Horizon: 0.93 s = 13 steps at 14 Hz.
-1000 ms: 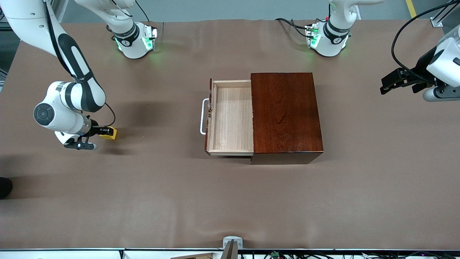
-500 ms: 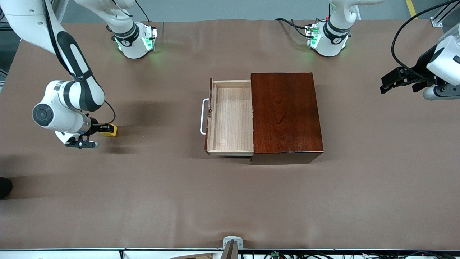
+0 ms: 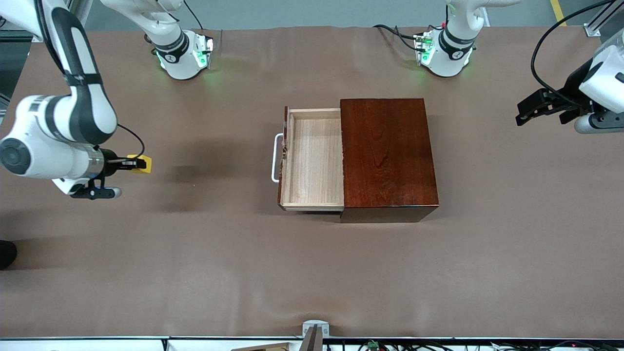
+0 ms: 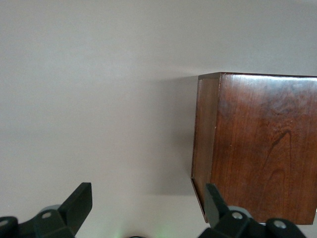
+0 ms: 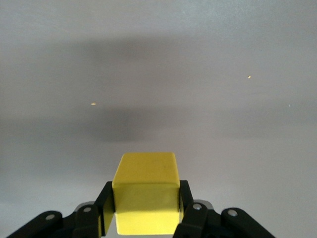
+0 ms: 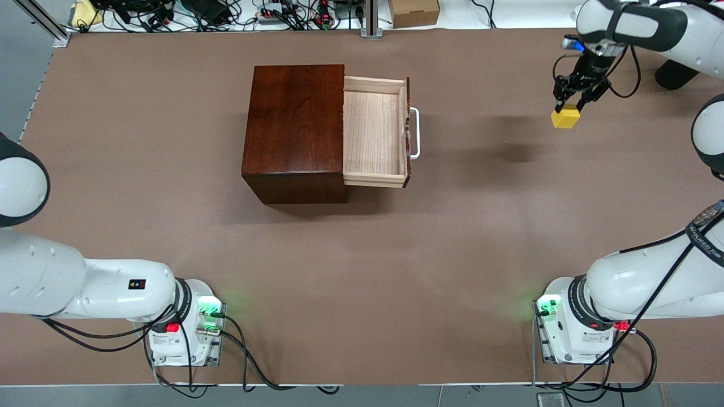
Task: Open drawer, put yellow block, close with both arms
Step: 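Grasp the yellow cube with the right gripper, then carry the yellow cube with the right gripper over the open drawer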
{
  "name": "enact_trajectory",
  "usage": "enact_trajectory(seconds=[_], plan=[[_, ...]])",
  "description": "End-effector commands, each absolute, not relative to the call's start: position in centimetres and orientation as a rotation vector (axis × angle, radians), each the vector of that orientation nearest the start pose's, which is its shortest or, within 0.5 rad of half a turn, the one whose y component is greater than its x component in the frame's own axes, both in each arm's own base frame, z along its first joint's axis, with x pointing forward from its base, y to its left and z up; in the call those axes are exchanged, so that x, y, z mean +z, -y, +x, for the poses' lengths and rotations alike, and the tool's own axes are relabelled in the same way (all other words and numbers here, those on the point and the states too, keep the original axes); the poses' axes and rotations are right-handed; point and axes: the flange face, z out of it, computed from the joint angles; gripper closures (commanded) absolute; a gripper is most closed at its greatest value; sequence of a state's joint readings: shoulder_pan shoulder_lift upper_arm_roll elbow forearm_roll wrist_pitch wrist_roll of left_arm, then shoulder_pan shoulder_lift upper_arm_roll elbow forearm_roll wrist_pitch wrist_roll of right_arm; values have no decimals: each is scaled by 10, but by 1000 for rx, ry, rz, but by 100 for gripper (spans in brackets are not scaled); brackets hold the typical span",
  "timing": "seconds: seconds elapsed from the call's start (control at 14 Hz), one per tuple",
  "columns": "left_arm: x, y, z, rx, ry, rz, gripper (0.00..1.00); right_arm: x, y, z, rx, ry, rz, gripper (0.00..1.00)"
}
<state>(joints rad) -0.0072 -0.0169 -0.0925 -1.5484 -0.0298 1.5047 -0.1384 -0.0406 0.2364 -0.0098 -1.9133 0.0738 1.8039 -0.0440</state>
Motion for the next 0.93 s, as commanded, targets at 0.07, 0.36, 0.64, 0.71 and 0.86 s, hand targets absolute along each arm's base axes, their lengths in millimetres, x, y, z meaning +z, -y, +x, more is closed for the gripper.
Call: enact_trajectory(seconds=[0.07,0.36,0.64,0.71,0.86], plan=[[644,56,533,26,38,-3149,0,389,-12,579,583,-169,-2990,100],[643,59,534,21,30,-3150,0,424,-78,579,613,-418,-2968,100],[643,60,534,21,28,-3150,0,462,-158,570,600,-680,-2996,100],[643,59,534,21,28,-3150,0,471,-176,567,590,-732,-2991,100],[644,60,534,19,23,-3150,0,479,-214,558,613,-888,-2915,100]])
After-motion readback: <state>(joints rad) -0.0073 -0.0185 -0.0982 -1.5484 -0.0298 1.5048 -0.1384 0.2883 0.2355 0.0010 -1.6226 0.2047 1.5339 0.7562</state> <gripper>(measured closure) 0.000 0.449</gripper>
